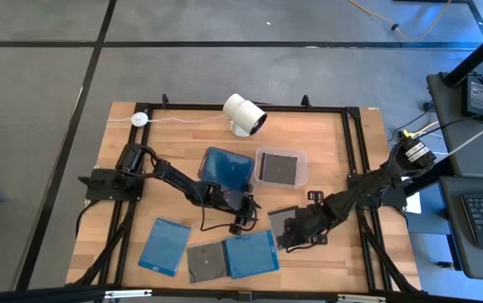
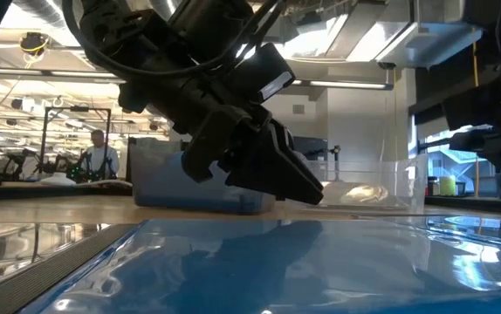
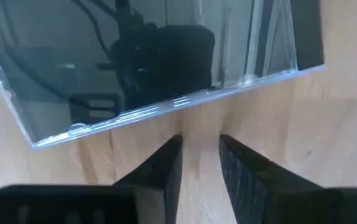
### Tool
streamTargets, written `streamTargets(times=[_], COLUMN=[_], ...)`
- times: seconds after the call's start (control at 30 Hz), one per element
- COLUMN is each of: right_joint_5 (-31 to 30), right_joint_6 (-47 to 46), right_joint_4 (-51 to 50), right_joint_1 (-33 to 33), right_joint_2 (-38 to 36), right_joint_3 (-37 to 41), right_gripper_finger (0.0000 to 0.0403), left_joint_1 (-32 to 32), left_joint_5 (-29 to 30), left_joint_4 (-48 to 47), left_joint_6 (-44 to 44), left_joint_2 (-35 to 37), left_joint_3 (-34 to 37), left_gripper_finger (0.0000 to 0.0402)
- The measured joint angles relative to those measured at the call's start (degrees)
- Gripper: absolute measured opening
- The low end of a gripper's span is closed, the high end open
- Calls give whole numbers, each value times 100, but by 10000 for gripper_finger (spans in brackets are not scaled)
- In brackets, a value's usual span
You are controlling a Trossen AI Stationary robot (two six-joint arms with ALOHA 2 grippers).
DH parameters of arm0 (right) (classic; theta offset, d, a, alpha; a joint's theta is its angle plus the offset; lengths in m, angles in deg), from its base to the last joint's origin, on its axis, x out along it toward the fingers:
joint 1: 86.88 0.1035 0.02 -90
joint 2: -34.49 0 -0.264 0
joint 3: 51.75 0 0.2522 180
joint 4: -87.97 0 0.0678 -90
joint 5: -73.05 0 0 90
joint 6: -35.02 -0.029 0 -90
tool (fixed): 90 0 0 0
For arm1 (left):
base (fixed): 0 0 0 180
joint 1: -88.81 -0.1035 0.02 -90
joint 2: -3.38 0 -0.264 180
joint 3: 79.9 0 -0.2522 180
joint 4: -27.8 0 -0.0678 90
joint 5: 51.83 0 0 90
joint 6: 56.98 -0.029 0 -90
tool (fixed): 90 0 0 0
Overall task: Pick & place jewel cases by type
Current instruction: Put the right black cd case into the transparent bin
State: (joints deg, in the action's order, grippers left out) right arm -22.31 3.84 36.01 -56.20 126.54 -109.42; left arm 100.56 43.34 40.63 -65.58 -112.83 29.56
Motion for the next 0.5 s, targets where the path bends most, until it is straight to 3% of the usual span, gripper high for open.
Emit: streamTargets(times=[0.5], right_joint_5=[134], right_joint_6=[1362], right_joint_4=[238], right_joint_1=[-563], right_joint_2=[-35], right_joint_3=[24], right_gripper_finger=[111], left_joint_1=[0], left_joint_5=[-2], left_joint_4=[-89], left_joint_6=[26], left_joint_2=[2], left_joint_3=[-2], left_gripper_finger=[193])
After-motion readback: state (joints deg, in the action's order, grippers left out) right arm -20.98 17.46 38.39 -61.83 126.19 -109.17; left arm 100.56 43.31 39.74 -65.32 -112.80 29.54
